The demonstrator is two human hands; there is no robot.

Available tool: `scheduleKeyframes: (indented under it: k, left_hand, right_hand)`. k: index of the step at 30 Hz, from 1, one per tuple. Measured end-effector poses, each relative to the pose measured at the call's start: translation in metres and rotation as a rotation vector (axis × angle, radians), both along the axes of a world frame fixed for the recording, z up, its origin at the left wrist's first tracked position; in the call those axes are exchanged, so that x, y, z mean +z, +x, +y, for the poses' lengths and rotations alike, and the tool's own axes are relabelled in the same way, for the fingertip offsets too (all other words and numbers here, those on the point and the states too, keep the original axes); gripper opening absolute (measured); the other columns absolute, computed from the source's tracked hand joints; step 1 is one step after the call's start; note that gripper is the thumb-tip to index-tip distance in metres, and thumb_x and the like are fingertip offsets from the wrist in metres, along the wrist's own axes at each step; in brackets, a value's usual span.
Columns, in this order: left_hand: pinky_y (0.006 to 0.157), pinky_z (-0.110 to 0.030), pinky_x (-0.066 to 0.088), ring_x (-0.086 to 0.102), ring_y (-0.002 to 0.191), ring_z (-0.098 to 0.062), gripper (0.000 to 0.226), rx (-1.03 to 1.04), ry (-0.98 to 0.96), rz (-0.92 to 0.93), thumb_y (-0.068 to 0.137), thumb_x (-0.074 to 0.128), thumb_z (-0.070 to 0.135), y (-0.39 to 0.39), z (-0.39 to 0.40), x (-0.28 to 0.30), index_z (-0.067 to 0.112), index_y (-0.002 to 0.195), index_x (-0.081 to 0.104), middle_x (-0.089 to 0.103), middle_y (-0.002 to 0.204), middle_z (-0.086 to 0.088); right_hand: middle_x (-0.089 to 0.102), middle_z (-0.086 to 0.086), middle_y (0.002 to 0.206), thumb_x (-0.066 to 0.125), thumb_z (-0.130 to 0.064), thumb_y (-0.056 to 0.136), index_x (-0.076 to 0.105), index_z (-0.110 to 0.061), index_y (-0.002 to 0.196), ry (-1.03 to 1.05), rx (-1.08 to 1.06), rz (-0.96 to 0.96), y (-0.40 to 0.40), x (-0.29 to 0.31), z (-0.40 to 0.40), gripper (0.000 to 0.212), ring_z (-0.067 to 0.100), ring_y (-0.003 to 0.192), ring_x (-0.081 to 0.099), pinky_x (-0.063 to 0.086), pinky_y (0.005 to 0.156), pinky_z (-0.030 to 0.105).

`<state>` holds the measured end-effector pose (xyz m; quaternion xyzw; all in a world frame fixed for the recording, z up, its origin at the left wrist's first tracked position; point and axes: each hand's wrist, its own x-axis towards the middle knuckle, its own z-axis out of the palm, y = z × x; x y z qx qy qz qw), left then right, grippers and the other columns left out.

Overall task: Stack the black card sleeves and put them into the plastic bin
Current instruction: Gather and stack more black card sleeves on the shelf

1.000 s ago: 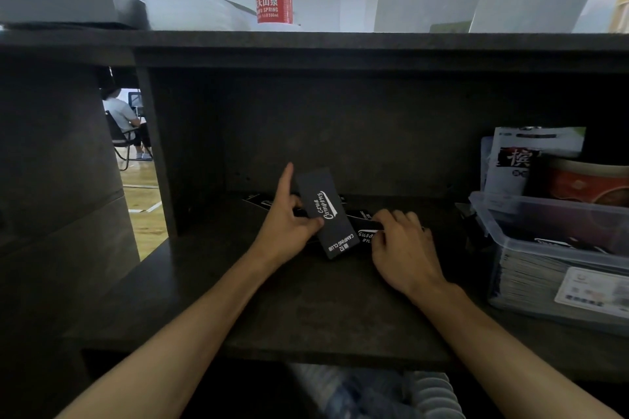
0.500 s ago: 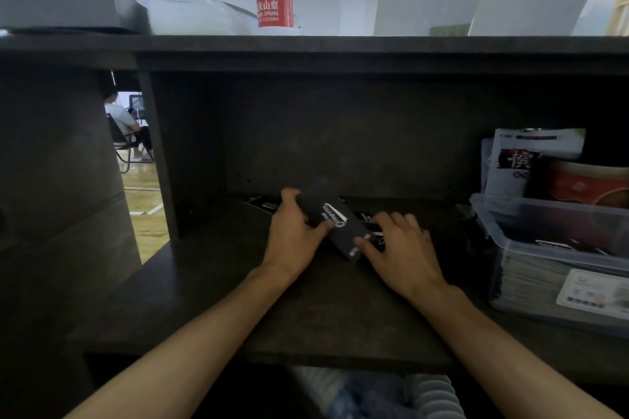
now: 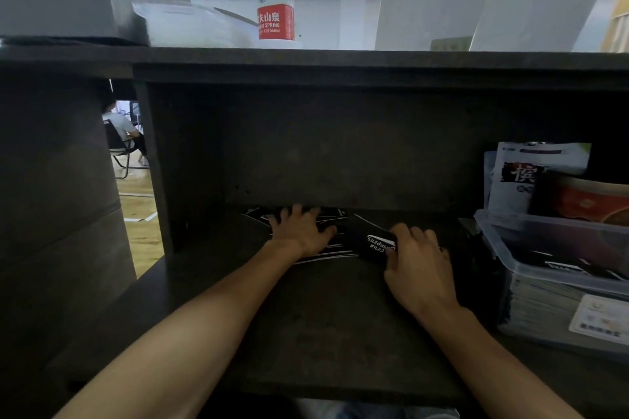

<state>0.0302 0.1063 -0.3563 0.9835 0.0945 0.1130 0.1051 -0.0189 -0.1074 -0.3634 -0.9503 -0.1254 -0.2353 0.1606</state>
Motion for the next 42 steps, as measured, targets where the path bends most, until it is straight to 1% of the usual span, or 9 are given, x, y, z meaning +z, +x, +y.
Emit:
scheduleKeyframes:
  k: [6,13,22,26,29,31,33,38,42]
  left_hand:
    - [0.111,-0.072,-0.003,-0.003,0.149,-0.037,0.078,0.03,-0.021,0.153,0.084,0.029,0.081,0.038,-0.001,-0.004,0.045,0.152,0.015,-0.003,0.165,0.003]
    - [0.115,-0.062,0.006,0.008,0.148,-0.035,0.082,-0.004,0.009,0.234,0.078,0.025,0.087,0.036,0.023,-0.007,0.047,0.149,0.022,0.012,0.163,0.001]
    - [0.118,-0.055,0.015,0.012,0.148,-0.031,0.077,-0.075,0.005,0.199,0.077,0.026,0.088,-0.048,0.063,-0.012,0.052,0.145,0.027,0.018,0.162,0.003]
    - [0.114,-0.053,0.026,0.03,0.141,-0.028,0.059,-0.099,0.015,0.09,0.085,0.032,0.079,-0.086,0.075,-0.014,0.048,0.133,0.044,0.036,0.153,0.001]
    - [0.108,-0.052,0.034,0.048,0.126,-0.026,0.043,-0.088,0.035,-0.003,0.094,0.034,0.066,-0.099,0.076,-0.01,0.038,0.119,0.055,0.055,0.134,-0.002]
    - [0.103,-0.05,0.04,0.056,0.115,-0.026,0.033,-0.081,0.009,-0.047,0.1,0.037,0.052,-0.1,0.075,-0.001,0.031,0.112,0.059,0.063,0.121,-0.005]
    - [0.102,-0.047,0.042,0.057,0.116,-0.026,0.022,-0.051,0.024,-0.062,0.1,0.046,0.035,-0.092,0.078,0.009,0.028,0.114,0.062,0.063,0.121,-0.004]
    - [0.108,-0.033,0.039,0.05,0.128,-0.023,0.044,-0.04,-0.031,0.188,0.093,0.063,0.031,-0.072,0.091,0.026,0.023,0.136,0.055,0.054,0.14,-0.004]
    - [0.106,-0.034,0.042,0.054,0.123,-0.02,0.049,-0.058,-0.089,0.099,0.086,0.073,0.032,-0.066,0.101,0.021,0.018,0.131,0.059,0.058,0.134,-0.004]
  right_hand:
    - [0.052,0.003,0.131,0.062,-0.03,0.09,0.043,-0.024,0.135,0.02,-0.076,-0.018,0.007,-0.004,-0.002,0.048,0.02,0.122,0.045,0.044,0.103,0.044]
    - [0.053,0.006,0.131,0.064,-0.027,0.089,0.044,-0.021,0.135,0.07,-0.155,-0.003,0.013,-0.005,-0.012,0.051,0.023,0.123,0.044,0.046,0.1,0.044]
    - [0.054,0.007,0.129,0.066,-0.028,0.087,0.047,-0.021,0.132,0.042,-0.122,-0.004,0.004,-0.002,-0.009,0.05,0.025,0.121,0.046,0.046,0.099,0.048]
    - [0.056,0.005,0.127,0.062,-0.031,0.089,0.048,-0.023,0.13,0.037,-0.056,-0.023,-0.001,-0.001,-0.008,0.044,0.022,0.118,0.047,0.046,0.097,0.044]
    - [0.057,0.004,0.125,0.059,-0.033,0.091,0.05,-0.024,0.128,0.052,0.003,-0.033,-0.005,0.0,-0.005,0.039,0.02,0.116,0.048,0.046,0.097,0.043]
    - [0.058,0.003,0.123,0.059,-0.033,0.091,0.052,-0.024,0.126,0.065,0.023,-0.036,-0.006,0.002,-0.004,0.037,0.02,0.115,0.049,0.047,0.096,0.043]
    - [0.06,0.003,0.119,0.058,-0.033,0.091,0.053,-0.024,0.123,0.067,0.042,-0.045,-0.007,0.002,-0.005,0.033,0.019,0.11,0.05,0.048,0.093,0.043]
    - [0.06,0.001,0.116,0.059,-0.033,0.092,0.054,-0.025,0.122,0.038,0.066,-0.062,-0.003,-0.002,-0.006,0.031,0.017,0.106,0.051,0.049,0.09,0.039]
    - [0.06,0.001,0.118,0.058,-0.031,0.092,0.054,-0.024,0.123,0.036,0.07,-0.069,0.001,-0.004,-0.006,0.032,0.017,0.107,0.051,0.049,0.089,0.038]
